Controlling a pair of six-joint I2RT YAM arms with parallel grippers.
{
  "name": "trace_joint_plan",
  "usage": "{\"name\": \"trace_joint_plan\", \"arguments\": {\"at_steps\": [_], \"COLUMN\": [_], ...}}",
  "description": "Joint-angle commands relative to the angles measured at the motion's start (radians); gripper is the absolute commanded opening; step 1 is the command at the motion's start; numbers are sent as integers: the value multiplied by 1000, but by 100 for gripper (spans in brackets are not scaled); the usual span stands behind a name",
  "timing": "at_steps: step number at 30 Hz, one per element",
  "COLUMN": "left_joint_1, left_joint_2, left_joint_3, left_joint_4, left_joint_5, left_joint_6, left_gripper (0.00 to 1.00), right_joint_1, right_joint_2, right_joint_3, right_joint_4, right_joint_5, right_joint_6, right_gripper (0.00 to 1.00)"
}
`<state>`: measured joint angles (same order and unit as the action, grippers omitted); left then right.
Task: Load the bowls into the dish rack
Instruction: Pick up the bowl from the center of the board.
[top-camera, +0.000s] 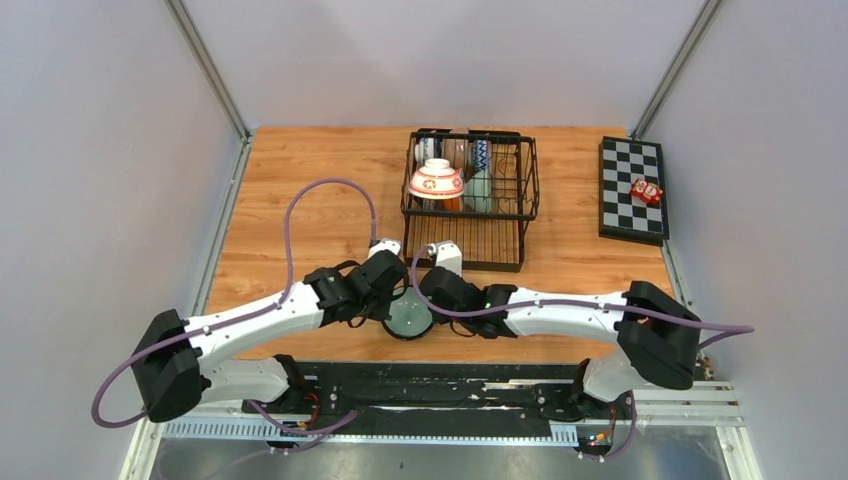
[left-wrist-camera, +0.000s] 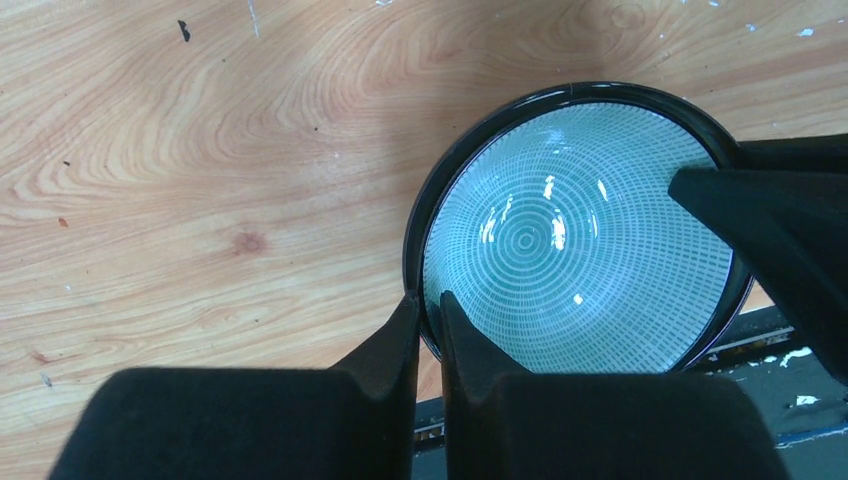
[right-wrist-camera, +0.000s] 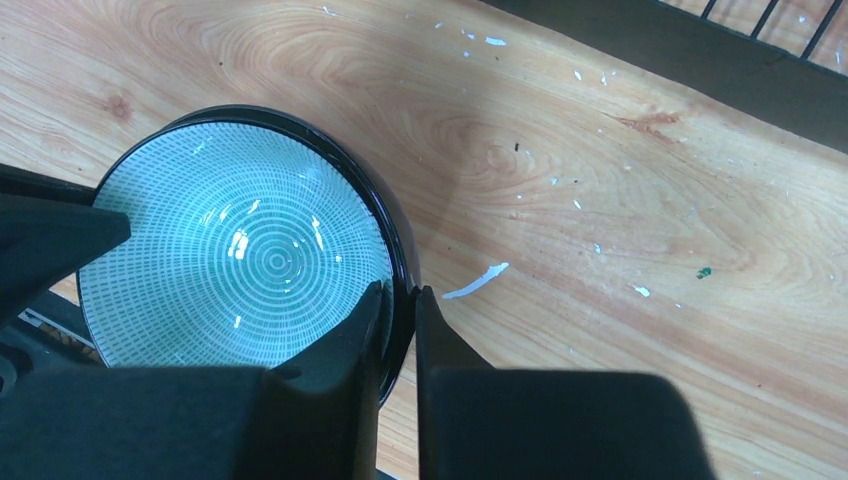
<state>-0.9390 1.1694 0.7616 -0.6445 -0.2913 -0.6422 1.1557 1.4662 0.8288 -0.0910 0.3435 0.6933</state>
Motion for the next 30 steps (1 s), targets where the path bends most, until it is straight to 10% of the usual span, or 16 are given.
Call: {"name": "trace_joint_plan", "arguments": {"at_steps": [1,6,13,30], "left_joint_1": [-11,-11,-11,-11], "left_joint_2": [48,50,64,-40], "left_joint_3": [25,35,80,108], "left_joint_4": [40,30,6,-1], "left_joint_5": [32,9,-7,-42], "left_joint_6": [24,29,53,84], "left_gripper": [0,0,0,0], "right_joint_1": [19,19,18,16], "right_joint_2": [-50,-103,-152,-187], "right_joint_3": [-28,-33,-29,40], "right_joint_4": [4,-33,-58,-84], "right_joint_5": [-18,12,28,-29], "right_joint_6": [4,-7,-18,-206], "right_gripper": [16,47,66,76]}}
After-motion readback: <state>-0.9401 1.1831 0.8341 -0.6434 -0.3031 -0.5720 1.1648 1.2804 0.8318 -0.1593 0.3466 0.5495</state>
